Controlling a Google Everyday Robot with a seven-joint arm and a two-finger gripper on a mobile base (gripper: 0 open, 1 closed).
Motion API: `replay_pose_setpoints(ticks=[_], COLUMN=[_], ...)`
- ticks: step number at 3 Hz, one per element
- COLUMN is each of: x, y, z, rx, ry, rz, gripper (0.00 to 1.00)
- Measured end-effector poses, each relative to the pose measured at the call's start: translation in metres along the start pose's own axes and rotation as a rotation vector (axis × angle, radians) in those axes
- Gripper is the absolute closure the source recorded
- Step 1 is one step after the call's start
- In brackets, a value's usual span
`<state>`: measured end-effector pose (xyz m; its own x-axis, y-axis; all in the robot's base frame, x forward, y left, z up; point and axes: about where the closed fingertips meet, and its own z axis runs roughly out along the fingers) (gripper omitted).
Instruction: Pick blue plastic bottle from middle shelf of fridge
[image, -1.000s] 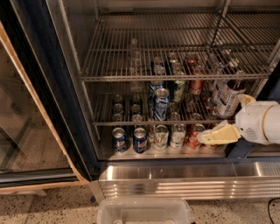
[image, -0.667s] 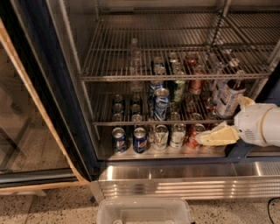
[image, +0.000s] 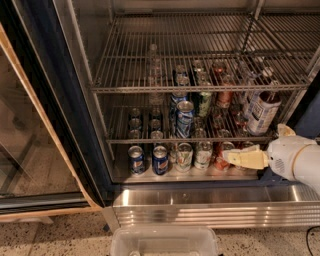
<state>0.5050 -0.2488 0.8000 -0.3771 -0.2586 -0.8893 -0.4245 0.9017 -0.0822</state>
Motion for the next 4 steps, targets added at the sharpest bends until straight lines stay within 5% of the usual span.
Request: replay_pose_setpoints(ticks=[2,4], x=[0.000,-0.009], y=[-0.003,-0.048], z=[0.007,0.028], rx=[0.014,0.109], ry=[-0.038,-0.200], rz=[0.030,0.116], gripper=[0.00,0.00])
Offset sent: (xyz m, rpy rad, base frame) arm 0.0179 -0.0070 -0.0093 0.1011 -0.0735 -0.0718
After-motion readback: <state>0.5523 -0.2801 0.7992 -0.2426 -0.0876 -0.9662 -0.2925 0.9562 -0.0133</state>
